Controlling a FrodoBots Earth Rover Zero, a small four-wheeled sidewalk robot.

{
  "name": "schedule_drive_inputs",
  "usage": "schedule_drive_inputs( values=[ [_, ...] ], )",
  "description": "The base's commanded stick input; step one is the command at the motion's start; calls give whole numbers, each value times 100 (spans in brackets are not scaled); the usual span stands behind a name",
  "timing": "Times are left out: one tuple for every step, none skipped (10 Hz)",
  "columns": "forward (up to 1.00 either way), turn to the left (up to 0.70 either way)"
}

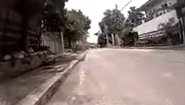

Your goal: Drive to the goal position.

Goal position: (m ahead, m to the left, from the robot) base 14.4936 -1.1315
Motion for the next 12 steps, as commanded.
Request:
schedule_drive_inputs(
  values=[
    [5, 0],
    [6, 0],
    [5, 0],
    [6, 0],
    [6, 0],
    [5, 0],
    [5, 0],
    [6, 0],
    [5, 0],
    [6, 0],
    [6, 0],
    [6, 0]
  ],
)
